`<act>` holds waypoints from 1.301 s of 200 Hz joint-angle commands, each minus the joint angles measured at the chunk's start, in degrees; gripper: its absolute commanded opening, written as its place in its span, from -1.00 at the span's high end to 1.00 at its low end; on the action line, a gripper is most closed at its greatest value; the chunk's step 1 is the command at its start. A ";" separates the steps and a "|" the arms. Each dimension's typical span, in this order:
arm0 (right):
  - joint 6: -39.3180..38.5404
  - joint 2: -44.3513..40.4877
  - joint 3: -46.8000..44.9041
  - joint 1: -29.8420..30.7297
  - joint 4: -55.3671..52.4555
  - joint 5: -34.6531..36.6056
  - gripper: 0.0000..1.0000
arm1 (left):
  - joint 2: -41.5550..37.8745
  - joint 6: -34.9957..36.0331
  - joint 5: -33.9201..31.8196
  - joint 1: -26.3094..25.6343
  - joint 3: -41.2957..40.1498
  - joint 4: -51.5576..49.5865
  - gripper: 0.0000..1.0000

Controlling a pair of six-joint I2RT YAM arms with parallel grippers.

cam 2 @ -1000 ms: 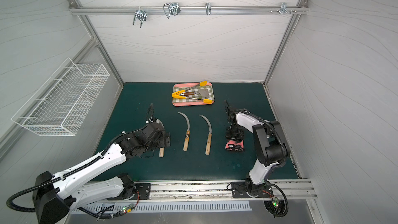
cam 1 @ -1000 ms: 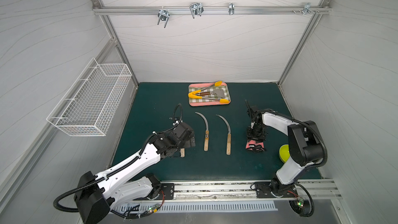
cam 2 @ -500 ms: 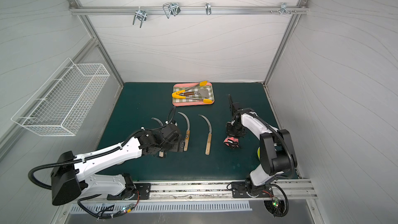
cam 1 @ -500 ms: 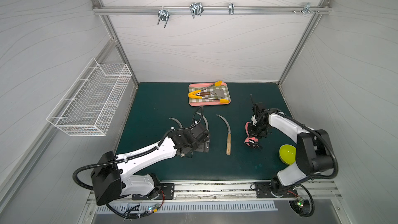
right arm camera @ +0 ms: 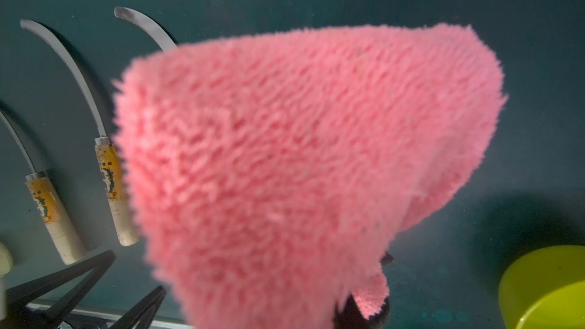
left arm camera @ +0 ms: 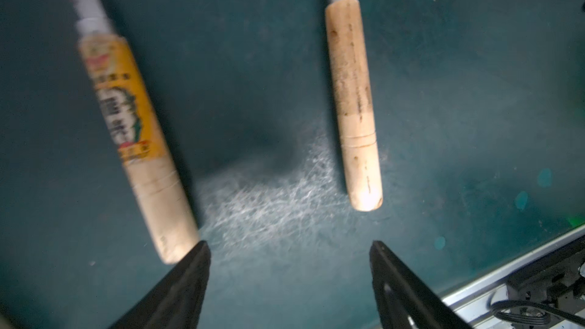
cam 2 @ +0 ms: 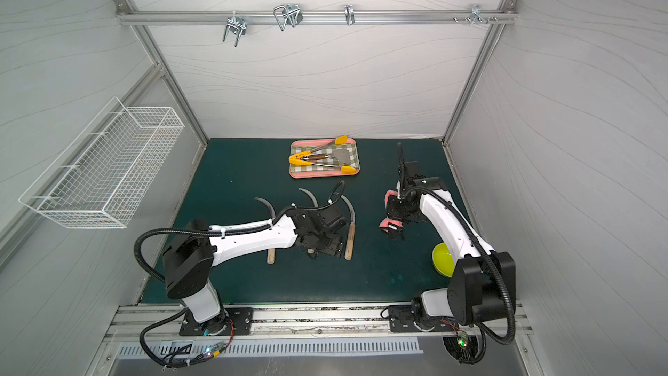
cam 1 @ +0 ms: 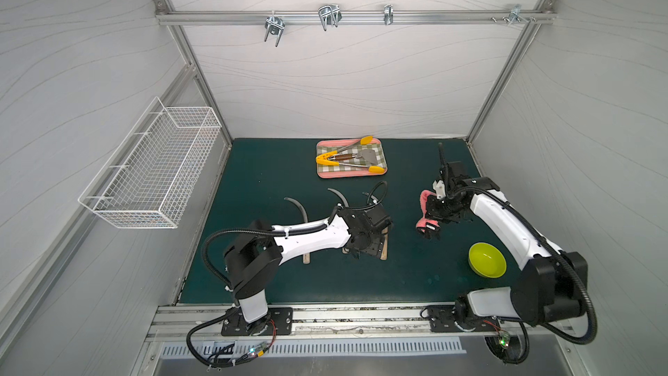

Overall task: Wipe small sickles with rags
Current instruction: Adjust the small sickle at the center of the board.

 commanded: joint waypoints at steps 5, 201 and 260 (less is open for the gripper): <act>-1.66 -1.99 1.75 -1.25 -3.92 -0.56 0.61 | 3.65 1.37 3.06 -0.54 5.02 0.94 -0.55; -3.09 -5.56 3.09 -4.08 -5.52 -1.73 0.56 | 18.00 6.88 5.00 -0.90 17.09 -3.83 0.27; -3.27 -5.66 4.17 -4.22 -6.01 -1.99 0.55 | 19.53 8.92 4.10 -0.90 17.19 -4.67 0.43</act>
